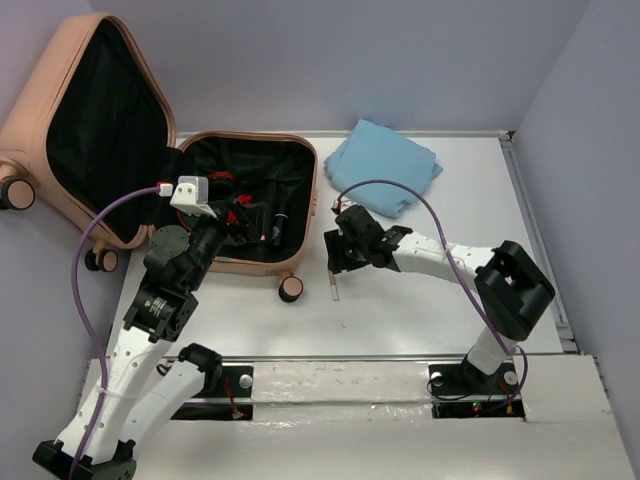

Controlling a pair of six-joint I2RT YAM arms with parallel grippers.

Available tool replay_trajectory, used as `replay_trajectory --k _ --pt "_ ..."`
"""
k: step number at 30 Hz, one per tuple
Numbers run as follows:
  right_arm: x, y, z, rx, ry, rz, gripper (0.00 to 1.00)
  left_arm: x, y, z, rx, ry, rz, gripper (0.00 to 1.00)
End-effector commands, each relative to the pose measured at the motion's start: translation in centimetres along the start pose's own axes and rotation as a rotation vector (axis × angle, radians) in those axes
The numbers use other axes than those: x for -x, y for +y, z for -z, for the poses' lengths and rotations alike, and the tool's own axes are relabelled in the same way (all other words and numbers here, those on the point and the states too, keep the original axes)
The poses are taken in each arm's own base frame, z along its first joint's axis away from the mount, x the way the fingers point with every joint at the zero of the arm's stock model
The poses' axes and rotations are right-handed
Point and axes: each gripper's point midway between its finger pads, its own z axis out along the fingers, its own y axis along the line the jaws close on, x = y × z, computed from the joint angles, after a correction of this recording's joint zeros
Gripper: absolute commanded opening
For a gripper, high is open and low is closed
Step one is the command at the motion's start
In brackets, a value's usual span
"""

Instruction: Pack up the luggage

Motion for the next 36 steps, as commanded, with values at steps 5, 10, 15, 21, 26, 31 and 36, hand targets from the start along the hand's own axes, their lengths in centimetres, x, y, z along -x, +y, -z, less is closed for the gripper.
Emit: replay_trajectory --k 5,10,15,21,26,31,36 --pt "-3.3 -0.3 -2.3 -0.068 0.049 -0.009 0.52 1.5 -0.4 -0.4 -0.016 -0.044 0.010 0.99" --pt "-4.5 -0.8 -3.3 -0.104 0.080 -0.006 0.44 1.4 -0.4 -0.4 -0.013 -0.042 0.011 0.99" --pt "-5.1 -1.6 -3.8 -0.145 0.102 0.005 0.27 1.4 -0.4 -0.4 -0.017 -0.043 0.011 0.99" --pt "-1.1 -0.9 -1.2 -0.145 0.001 0.027 0.07 1.5 -0.6 -0.2 -0.026 -0.046 0.013 0.99" --pt "6.6 3.1 2.7 -0.032 -0.163 0.045 0.07 1.7 -0.6 -0.1 -0.027 -0.050 0.013 0.99" --pt "15.3 9.8 4.9 0.167 -0.310 0.049 0.07 1.7 -0.6 -0.1 -0.026 -0.052 0.013 0.99" --pt "21.6 14.7 3.8 0.295 -0.413 -0.028 0.44 1.7 -0.6 -0.1 -0.024 -0.054 0.012 0.99"
